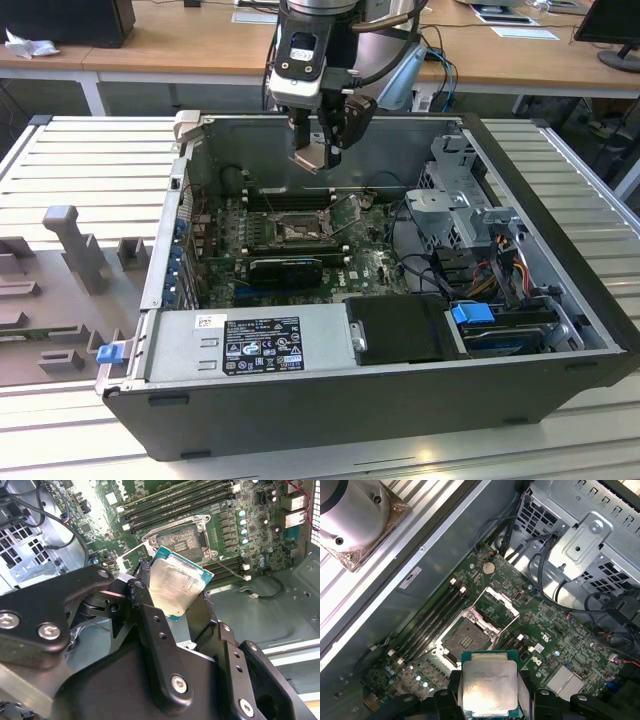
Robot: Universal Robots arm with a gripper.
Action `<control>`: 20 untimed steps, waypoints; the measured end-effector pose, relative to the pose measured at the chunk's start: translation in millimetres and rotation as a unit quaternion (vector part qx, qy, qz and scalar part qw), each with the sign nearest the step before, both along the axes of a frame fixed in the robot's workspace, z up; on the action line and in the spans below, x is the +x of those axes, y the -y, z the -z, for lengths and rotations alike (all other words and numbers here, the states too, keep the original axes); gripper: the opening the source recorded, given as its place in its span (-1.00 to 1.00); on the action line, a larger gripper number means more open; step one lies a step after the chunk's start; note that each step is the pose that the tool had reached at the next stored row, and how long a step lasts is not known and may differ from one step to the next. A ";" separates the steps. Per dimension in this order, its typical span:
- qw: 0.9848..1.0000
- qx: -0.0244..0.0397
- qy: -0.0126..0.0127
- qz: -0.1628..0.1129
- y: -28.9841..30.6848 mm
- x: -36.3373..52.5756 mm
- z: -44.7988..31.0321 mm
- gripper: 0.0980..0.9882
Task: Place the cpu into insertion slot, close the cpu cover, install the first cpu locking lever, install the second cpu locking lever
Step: 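Place the cpu into insertion slot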
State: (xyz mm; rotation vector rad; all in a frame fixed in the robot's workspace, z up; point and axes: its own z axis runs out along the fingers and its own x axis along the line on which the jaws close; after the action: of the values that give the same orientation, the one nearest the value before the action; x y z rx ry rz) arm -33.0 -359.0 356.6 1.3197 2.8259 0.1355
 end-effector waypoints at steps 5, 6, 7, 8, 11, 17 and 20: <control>1.000 0.000 0.000 0.007 0.0 0.0 0.0 -0.02; 1.000 0.000 0.000 0.009 0.0 0.0 0.1 -0.02; 1.000 0.000 0.000 0.011 0.0 0.0 0.1 -0.02; 1.000 0.000 0.000 0.013 0.0 0.0 0.1 -0.02; 1.000 0.000 0.000 0.017 0.0 0.0 0.2 -0.02; 1.000 0.000 0.000 0.025 0.0 0.0 0.3 -0.02; 1.000 0.000 0.000 0.029 0.0 0.0 0.3 -0.02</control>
State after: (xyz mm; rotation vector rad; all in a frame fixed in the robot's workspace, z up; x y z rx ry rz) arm -33.0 -359.0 356.3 1.4008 2.7838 0.1344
